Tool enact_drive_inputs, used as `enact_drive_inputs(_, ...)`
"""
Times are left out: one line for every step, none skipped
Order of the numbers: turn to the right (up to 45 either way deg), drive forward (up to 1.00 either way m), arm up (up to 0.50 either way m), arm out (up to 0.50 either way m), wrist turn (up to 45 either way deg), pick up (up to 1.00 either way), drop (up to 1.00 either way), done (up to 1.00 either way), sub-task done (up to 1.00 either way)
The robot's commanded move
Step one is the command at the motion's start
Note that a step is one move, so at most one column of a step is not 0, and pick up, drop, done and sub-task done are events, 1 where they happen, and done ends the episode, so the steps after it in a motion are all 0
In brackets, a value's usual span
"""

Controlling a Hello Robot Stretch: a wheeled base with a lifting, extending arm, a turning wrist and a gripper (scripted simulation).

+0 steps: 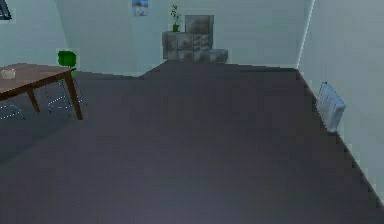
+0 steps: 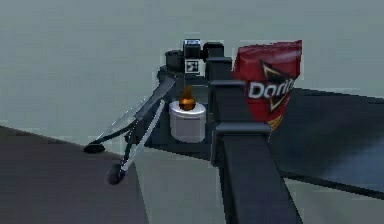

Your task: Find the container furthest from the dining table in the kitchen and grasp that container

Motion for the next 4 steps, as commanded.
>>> enact_drive_inputs(0.0,0.0,0.0,0.0,45.0,0.0,0.0,0.0,0.0)
enact_drive_inputs(0.0,0.0,0.0,0.0,45.0,0.0,0.0,0.0,0.0)
enact_drive_inputs(0.0,0.0,0.0,0.0,45.0,0.0,0.0,0.0,0.0)
enact_drive_inputs(0.0,0.0,0.0,0.0,21.0,0.0,0.0,0.0,0.0)
